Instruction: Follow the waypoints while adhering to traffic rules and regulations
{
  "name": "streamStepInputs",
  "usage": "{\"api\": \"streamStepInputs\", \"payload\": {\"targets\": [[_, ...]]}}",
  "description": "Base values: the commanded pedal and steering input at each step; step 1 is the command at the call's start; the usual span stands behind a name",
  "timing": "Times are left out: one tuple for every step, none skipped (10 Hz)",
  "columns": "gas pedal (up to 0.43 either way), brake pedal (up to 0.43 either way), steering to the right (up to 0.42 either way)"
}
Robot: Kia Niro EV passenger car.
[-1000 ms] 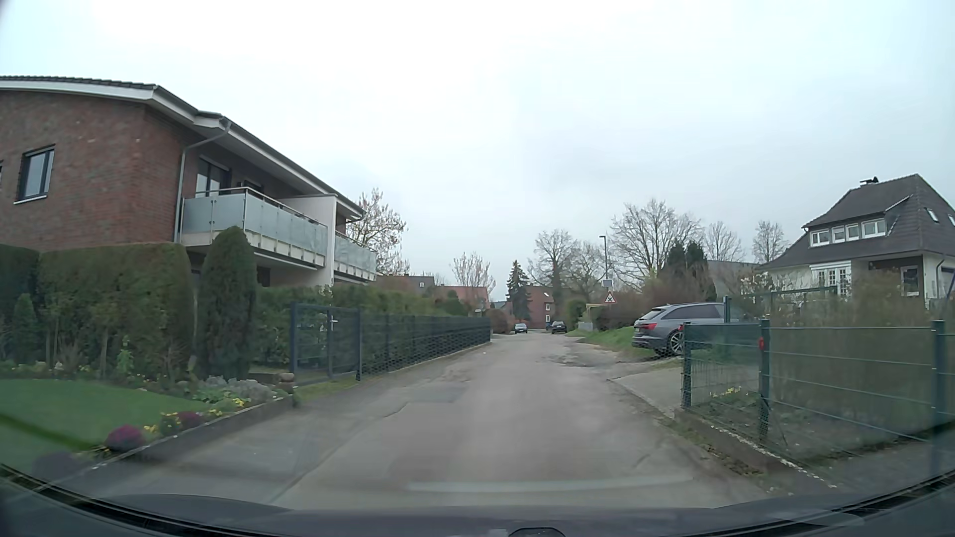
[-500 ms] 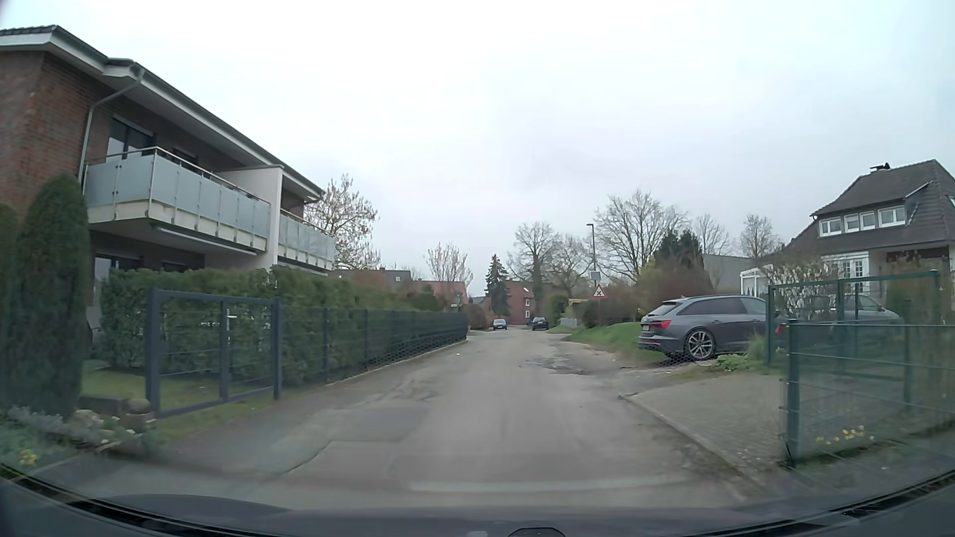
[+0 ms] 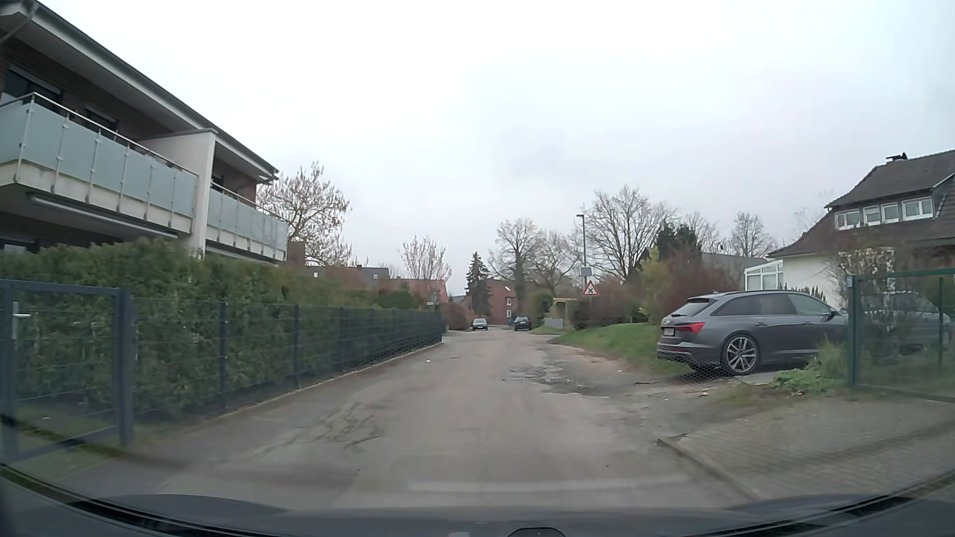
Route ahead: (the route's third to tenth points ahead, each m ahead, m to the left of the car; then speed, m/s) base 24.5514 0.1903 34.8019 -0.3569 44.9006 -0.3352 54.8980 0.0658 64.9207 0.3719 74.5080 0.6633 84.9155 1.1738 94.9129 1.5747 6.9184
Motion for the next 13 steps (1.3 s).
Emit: {"api": "streamStepInputs", "payload": {"targets": [[0.138, 0.000, 0.038], [0.138, 0.000, 0.038], [0.138, 0.000, 0.038], [0.138, 0.000, 0.037], [0.138, 0.000, 0.032], [0.138, 0.000, 0.028], [0.138, 0.000, 0.028], [0.138, 0.000, 0.028], [0.138, 0.000, 0.024], [0.138, 0.000, 0.021], [0.138, 0.000, 0.020], [0.138, 0.000, 0.020], [0.138, 0.000, 0.013]]}}
